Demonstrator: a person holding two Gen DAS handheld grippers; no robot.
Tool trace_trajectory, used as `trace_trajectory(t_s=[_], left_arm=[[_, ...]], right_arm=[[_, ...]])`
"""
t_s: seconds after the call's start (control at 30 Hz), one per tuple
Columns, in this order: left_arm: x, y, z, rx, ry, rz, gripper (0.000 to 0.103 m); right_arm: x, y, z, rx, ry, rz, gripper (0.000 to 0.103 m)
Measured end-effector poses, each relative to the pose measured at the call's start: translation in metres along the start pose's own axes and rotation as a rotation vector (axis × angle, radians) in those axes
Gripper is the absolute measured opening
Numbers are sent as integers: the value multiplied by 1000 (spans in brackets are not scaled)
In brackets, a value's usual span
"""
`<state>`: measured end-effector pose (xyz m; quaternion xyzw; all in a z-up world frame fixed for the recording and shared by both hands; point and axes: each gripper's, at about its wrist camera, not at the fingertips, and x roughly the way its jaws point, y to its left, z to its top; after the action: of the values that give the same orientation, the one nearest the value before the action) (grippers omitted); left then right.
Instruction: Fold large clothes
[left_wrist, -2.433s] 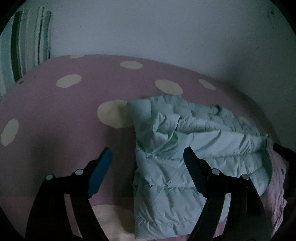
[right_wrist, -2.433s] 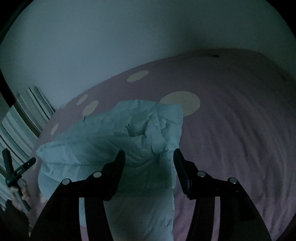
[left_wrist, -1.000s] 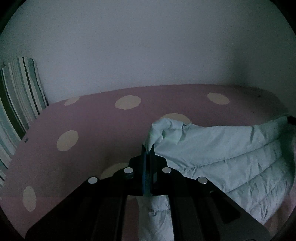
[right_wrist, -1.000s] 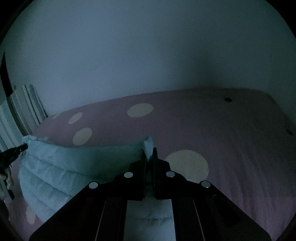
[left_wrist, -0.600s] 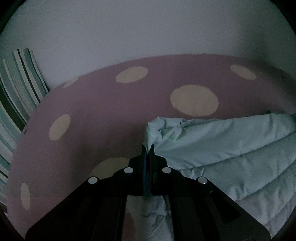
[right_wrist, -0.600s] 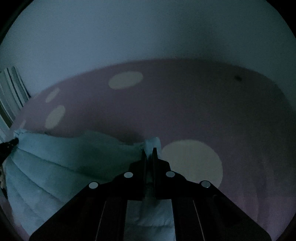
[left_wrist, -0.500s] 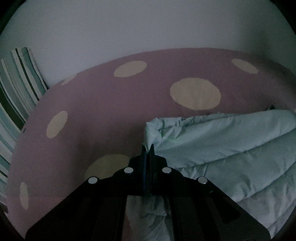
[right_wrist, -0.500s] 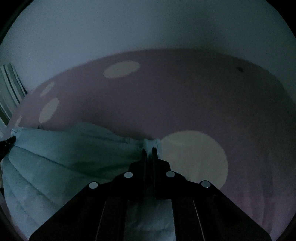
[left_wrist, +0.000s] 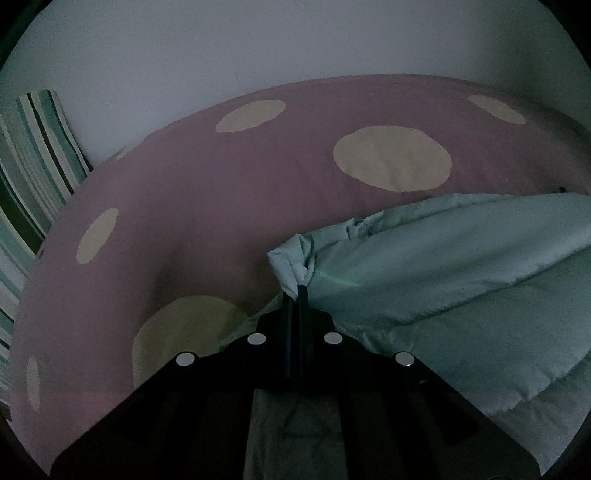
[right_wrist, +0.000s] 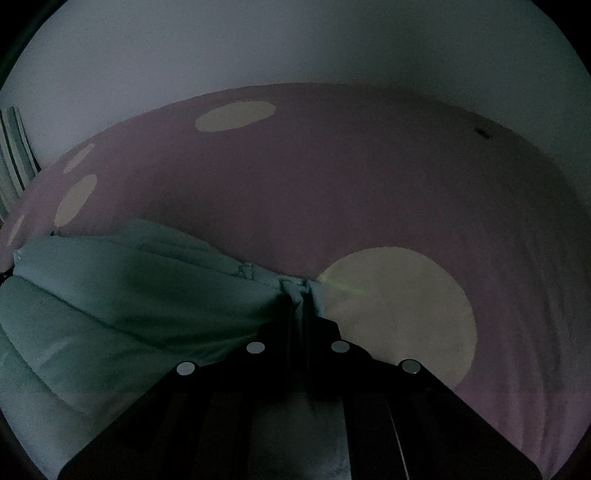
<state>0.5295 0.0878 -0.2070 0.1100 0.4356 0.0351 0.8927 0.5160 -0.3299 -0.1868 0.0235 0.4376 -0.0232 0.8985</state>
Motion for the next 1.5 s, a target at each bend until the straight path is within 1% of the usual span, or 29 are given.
trace_trajectory(t_s=[0.2, 0.33, 0.37, 0.43, 0.47, 0.5, 0.53, 0.57, 0.6, 0.63, 0.67, 0.7, 0.77, 0.83, 0.9, 0.97, 1.07, 1.1, 1.17, 1.27, 1.33, 1.37, 1.4, 1.5], left_arm=[[1, -5, -7, -13, -30, 11, 2], [1, -3, -4, -9, -21, 8, 2], [0, -2, -4, -7, -19, 9, 2], [-3, -1, 0, -1, -10, 14, 6], [-5, 0, 1, 0, -6, 20, 16], [-8, 3, 3, -3, -1, 47, 36], [-12, 8, 3, -15, -1, 71, 47], [-16, 12, 2, -29, -3, 70, 61], [-23, 20, 1, -51, -4, 37, 62], [-28, 24, 0, -61, -3, 15, 62], [-35, 29, -2, -70, -5, -2, 65], [-42, 33, -5, -79, -8, -19, 71], [-58, 41, -14, -106, -6, -108, 80], [-72, 47, -29, -142, -1, -173, 80], [-83, 51, -44, -174, 6, -211, 81], [-94, 55, -63, -218, 13, -246, 83], [-100, 59, -86, -258, 26, -265, 85], [-100, 60, -92, -267, 36, -268, 85], [-103, 65, -101, -296, 46, -247, 85], [-116, 75, -105, -377, 35, -243, 85], [-132, 77, -104, -436, 2, -261, 85], [-140, 73, -103, -444, -19, -272, 85], [-148, 69, -100, -439, -38, -284, 85], [-160, 39, -83, -371, -80, -301, 85]], right_arm=[[1, -6, -4, 25, -32, 15, 5], [-1, -5, -2, 24, -29, 14, 6], [3, -3, 1, 21, -28, 11, 6], [-1, -3, 3, 14, -19, 2, 7], [-2, -1, 4, 13, -17, -1, 7], [-6, -1, 5, 13, -15, -7, 10], [-10, -1, 7, 14, -12, -16, 12], [-14, -2, 7, 16, -12, -21, 19], [-20, -3, 7, 23, -15, -23, 32], [-26, -5, 7, 32, -23, -20, 38], [-35, -7, 6, 46, -40, -10, 48], [-42, -9, 5, 57, -50, -4, 53], [-61, -14, -1, 89, -66, 16, 56], [-73, -19, -11, 118, -61, 43, 57], [-84, -23, -28, 138, -39, 70, 62], [-93, -25, -44, 137, -34, 77, 64], [-104, -32, -64, 162, -31, 81, 69], [-103, -33, -66, 170, -26, 88, 69], [-107, -35, -72, 187, -28, 92, 69], [-118, -33, -72, 210, -57, 102, 69], [-129, -22, -70, 225, -97, 107, 69], [-134, -18, -73, 224, -109, 108, 69], [-136, -8, -71, 214, -121, 113, 69], [-136, 33, -62, 144, -133, 130, 69]])
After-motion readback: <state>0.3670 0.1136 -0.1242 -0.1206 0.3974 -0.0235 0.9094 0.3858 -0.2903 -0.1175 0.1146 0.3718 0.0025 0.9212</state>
